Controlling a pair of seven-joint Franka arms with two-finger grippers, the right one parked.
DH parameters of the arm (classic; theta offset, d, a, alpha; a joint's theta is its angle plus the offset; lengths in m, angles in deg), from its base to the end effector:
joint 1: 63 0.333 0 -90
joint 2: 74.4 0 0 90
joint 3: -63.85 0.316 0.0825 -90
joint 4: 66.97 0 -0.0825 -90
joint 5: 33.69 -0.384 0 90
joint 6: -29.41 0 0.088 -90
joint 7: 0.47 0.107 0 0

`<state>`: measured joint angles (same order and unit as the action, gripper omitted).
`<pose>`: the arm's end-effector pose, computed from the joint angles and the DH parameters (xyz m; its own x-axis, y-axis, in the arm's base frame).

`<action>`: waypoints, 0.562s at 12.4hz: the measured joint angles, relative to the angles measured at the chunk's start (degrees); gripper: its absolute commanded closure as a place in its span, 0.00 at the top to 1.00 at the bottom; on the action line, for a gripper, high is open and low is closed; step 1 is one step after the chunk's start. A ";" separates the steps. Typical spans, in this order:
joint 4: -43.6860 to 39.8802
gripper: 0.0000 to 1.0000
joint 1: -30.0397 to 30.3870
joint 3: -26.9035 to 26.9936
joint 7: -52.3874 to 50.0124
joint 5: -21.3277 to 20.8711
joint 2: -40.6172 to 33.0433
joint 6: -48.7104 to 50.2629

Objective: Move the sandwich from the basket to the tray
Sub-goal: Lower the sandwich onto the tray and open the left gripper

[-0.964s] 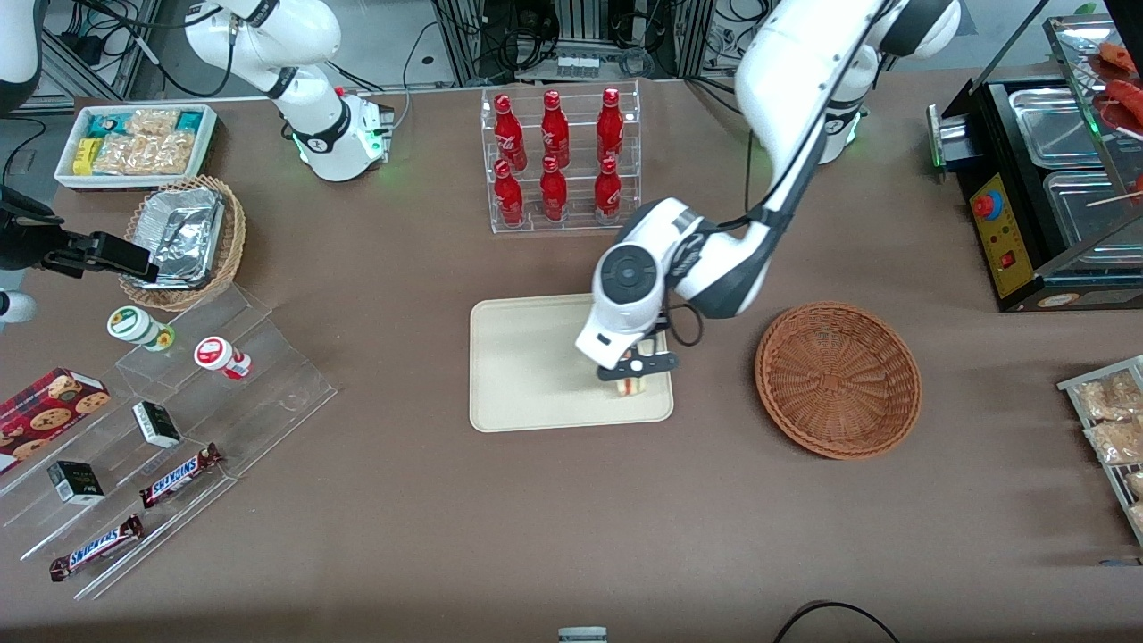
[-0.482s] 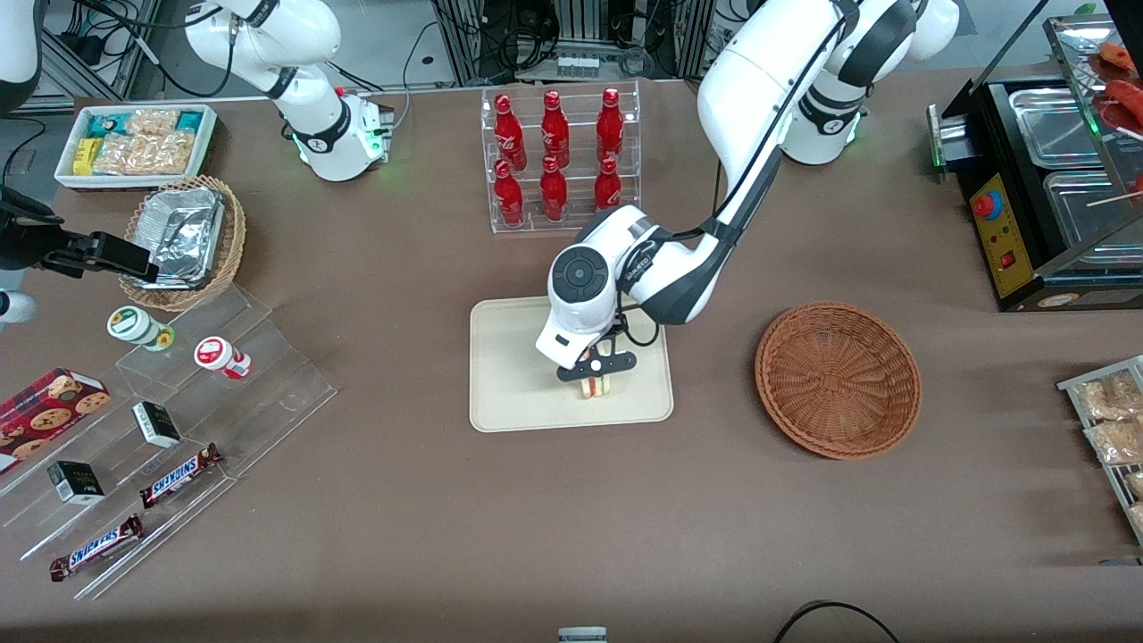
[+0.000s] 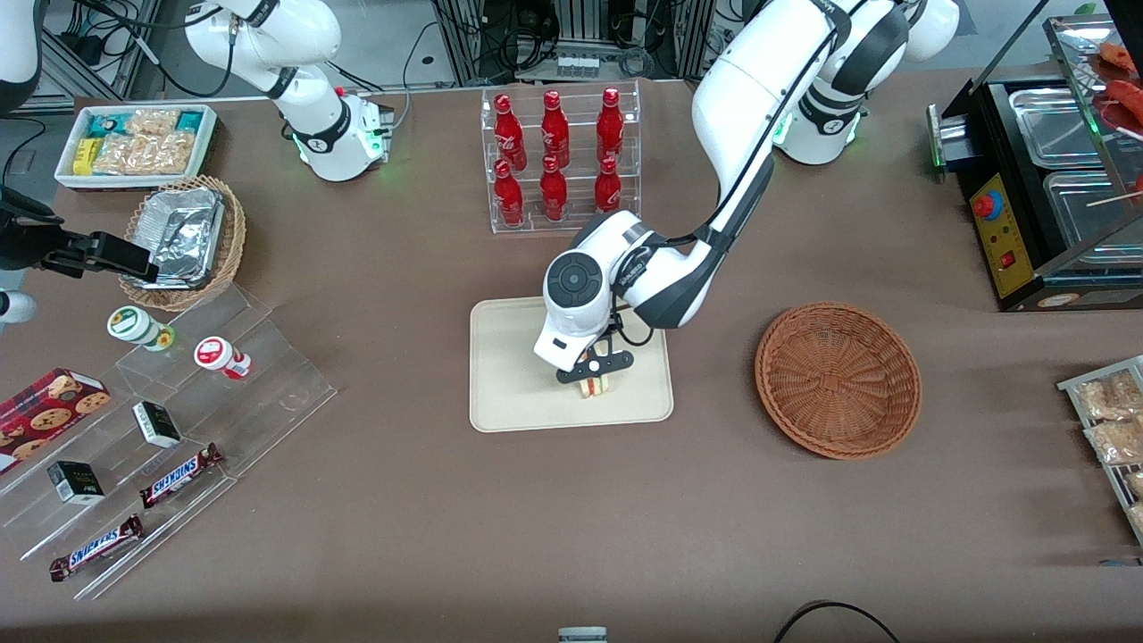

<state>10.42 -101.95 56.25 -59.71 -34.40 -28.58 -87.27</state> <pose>0.5144 -0.5127 0.2400 0.9601 0.2485 -0.1280 0.2440 -0.9685 -0.0499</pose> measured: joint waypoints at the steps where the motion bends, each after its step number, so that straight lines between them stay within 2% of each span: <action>1: -0.05 0.14 0.00 -0.11 -0.26 0.00 0.19 -0.02; 2: -0.11 0.43 0.00 -0.24 -0.46 0.00 0.42 -0.12; 3: -0.22 0.90 -0.01 -0.32 -0.55 0.00 0.73 -0.43; 4: -0.29 1.00 -0.01 -0.33 -0.58 0.00 1.04 -0.88; 7: -0.73 1.00 0.00 -0.35 -0.63 0.00 1.30 -1.15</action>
<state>9.70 -101.95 55.90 -60.34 -34.40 -27.28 -88.42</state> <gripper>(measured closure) 0.555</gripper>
